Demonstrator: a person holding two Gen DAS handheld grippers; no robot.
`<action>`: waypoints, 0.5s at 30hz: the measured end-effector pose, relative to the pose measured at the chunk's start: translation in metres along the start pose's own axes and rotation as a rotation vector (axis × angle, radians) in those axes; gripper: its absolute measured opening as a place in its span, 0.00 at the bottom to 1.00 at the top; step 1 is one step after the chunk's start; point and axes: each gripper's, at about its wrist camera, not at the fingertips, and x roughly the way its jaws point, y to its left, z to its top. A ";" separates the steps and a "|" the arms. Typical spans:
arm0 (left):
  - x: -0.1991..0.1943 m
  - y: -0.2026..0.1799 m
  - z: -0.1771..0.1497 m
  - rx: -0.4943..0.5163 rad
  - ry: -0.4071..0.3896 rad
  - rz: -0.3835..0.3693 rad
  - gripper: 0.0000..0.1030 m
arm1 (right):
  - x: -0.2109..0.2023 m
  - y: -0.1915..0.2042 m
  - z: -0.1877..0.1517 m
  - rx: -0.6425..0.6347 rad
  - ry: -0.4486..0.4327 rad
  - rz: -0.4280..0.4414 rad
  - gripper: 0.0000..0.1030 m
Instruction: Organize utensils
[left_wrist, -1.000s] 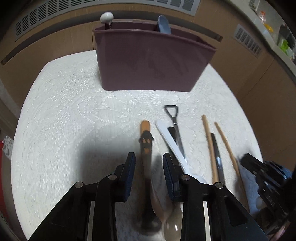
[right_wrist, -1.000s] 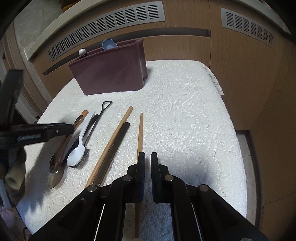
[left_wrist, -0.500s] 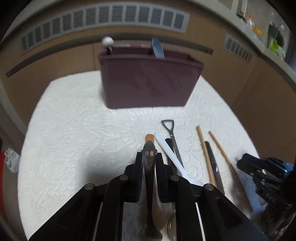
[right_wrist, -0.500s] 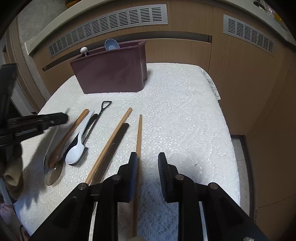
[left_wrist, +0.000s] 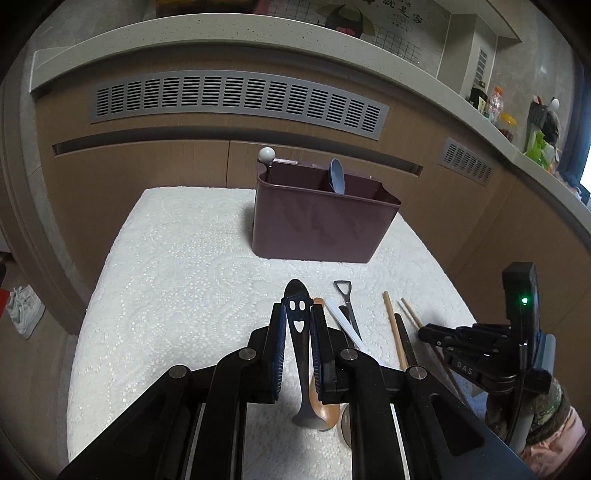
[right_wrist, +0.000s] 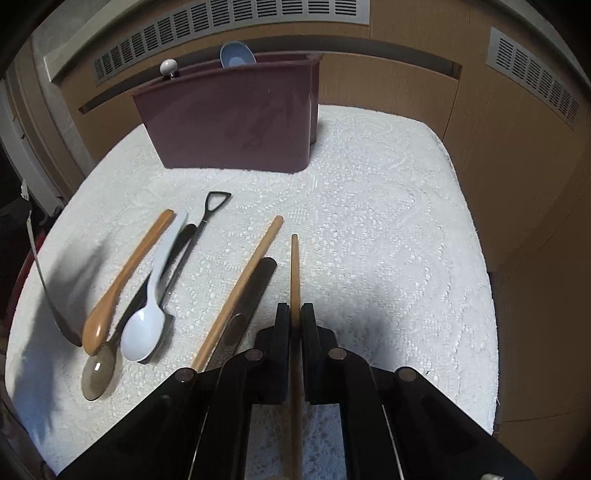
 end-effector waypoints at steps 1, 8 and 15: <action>-0.002 0.000 -0.001 -0.001 -0.003 -0.001 0.13 | -0.007 0.000 0.000 0.000 -0.019 -0.004 0.05; -0.016 -0.007 0.002 0.011 -0.031 -0.003 0.12 | -0.062 0.000 0.001 0.015 -0.137 0.037 0.05; -0.028 -0.013 0.009 0.028 -0.063 0.003 0.06 | -0.092 0.005 0.005 0.008 -0.206 0.057 0.05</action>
